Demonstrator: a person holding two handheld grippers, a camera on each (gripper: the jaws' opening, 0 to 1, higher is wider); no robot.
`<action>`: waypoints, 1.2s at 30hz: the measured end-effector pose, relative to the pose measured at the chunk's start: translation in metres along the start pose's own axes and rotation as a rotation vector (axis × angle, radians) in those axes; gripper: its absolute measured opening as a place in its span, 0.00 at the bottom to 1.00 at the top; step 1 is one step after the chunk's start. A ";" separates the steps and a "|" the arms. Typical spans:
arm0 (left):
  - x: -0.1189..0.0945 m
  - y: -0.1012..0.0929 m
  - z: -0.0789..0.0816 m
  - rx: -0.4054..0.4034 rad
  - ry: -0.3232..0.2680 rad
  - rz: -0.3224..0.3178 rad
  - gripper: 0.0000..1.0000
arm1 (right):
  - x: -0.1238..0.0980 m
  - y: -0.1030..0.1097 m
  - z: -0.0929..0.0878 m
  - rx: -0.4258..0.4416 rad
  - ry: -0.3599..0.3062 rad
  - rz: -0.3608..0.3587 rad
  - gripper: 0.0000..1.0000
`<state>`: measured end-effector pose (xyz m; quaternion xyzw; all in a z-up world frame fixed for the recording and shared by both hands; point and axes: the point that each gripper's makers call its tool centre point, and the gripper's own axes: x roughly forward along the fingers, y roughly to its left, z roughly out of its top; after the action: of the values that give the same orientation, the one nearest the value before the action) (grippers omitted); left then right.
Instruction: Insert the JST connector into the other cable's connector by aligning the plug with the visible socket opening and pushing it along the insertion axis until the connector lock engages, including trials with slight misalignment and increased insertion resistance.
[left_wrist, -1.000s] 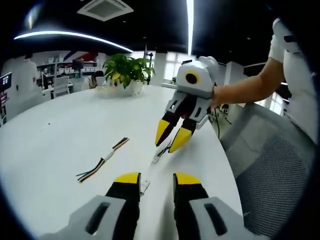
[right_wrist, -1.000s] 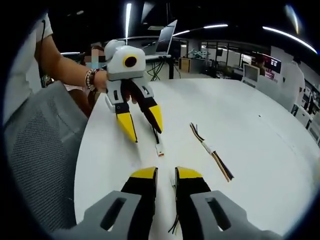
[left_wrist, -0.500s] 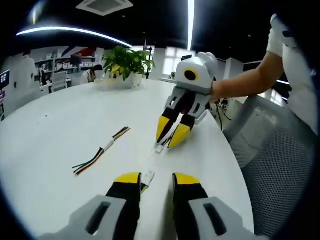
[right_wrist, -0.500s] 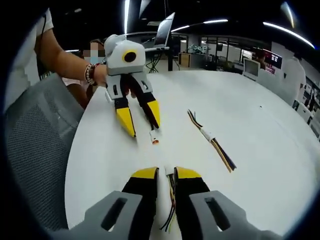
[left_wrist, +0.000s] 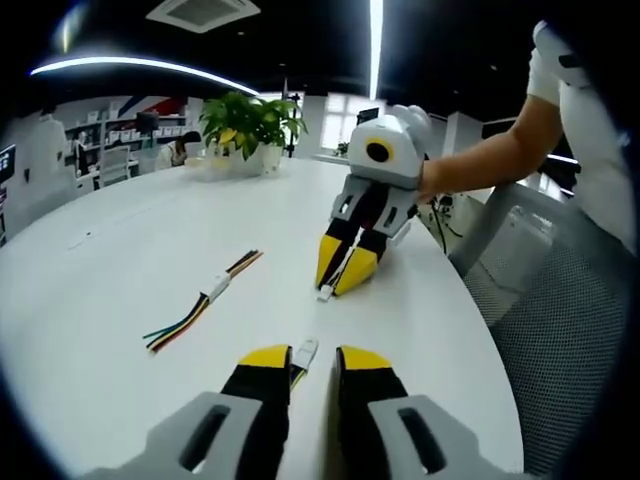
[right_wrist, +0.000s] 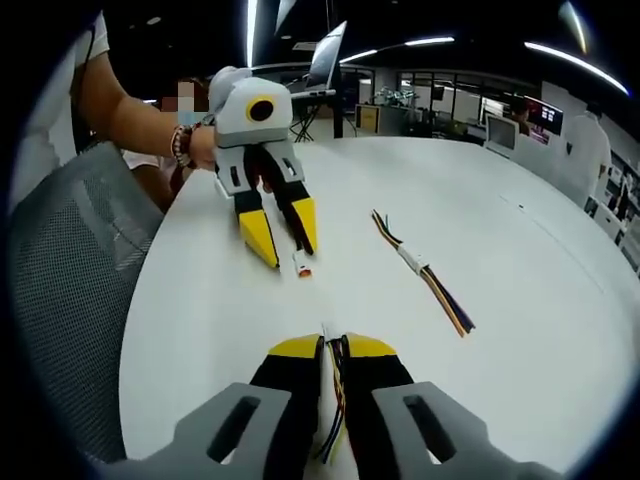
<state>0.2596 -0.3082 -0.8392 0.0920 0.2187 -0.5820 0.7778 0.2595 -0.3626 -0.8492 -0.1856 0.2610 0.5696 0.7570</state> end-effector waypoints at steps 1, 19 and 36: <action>0.000 0.001 0.000 0.003 0.001 0.003 0.09 | 0.000 0.000 0.000 -0.002 -0.002 -0.002 0.05; 0.006 -0.002 -0.001 0.068 -0.006 -0.019 0.00 | -0.003 0.004 0.003 -0.012 -0.019 0.008 0.04; 0.005 -0.014 0.013 0.121 -0.033 -0.050 0.00 | 0.000 0.022 0.029 -0.072 -0.061 0.065 0.04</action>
<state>0.2508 -0.3215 -0.8281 0.1236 0.1725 -0.6147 0.7597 0.2436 -0.3396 -0.8256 -0.1864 0.2230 0.6084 0.7385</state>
